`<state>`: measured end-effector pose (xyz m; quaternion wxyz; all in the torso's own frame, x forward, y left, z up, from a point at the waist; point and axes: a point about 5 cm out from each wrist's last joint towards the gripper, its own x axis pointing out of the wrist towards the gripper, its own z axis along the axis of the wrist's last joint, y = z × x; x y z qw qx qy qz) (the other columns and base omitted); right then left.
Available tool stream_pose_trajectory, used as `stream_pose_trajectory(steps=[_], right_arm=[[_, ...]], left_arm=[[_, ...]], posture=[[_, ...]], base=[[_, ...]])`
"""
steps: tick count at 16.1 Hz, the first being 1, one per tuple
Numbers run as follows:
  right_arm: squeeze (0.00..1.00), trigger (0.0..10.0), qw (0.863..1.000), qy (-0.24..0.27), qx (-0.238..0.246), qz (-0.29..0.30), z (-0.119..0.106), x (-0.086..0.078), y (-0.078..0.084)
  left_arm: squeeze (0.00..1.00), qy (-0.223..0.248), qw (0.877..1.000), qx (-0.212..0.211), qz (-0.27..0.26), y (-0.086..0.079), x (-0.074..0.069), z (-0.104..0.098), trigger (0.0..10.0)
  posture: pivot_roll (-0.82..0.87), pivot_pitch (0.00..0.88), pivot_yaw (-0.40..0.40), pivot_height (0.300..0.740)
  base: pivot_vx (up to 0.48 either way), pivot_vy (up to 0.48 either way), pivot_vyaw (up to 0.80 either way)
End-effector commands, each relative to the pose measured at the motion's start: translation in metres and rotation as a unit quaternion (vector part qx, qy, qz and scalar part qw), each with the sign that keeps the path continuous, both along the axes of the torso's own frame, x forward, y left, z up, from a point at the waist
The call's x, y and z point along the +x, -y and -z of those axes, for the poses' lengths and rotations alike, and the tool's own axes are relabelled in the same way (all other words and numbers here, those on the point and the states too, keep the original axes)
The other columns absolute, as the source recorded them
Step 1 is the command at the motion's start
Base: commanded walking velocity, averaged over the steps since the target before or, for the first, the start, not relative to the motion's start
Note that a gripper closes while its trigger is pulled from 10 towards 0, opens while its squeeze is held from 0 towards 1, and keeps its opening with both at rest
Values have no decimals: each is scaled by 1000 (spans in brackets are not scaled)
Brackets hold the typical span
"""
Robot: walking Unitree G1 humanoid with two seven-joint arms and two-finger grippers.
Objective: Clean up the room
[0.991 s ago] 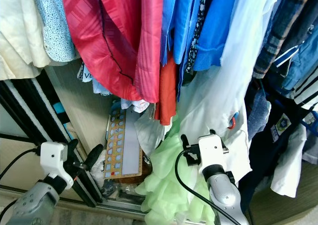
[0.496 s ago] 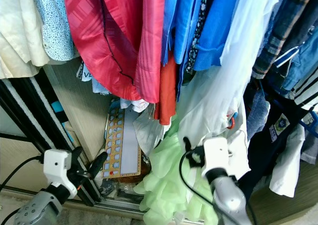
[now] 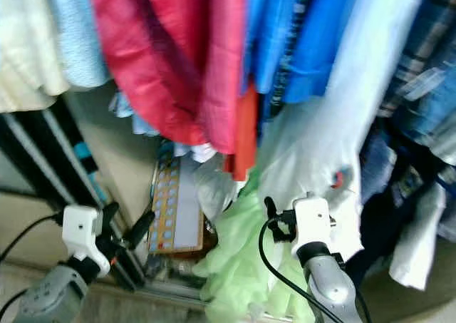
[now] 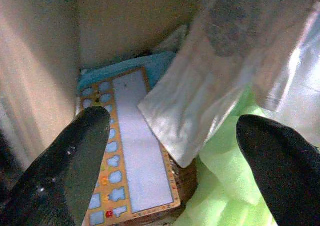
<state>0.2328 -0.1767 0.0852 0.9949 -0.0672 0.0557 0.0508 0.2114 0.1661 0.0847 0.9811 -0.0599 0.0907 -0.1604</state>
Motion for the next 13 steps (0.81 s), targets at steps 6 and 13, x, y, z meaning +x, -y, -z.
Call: stream_pose_trajectory(steps=[6,13], right_arm=[[0,10000,1000,12,-4,-18,-11,9,-3],[0,10000,1000,1,3,-21,-9,8,-5]], left_arm=[[0,0,1000,2,22,11,-1,-2,10000],[0,-3,1000,18,19,15,-3,-1,10000]], posture=[[-40,56,-55,740],[-36,48,-58,740]], base=[[0,0,800],[0,0,800]])
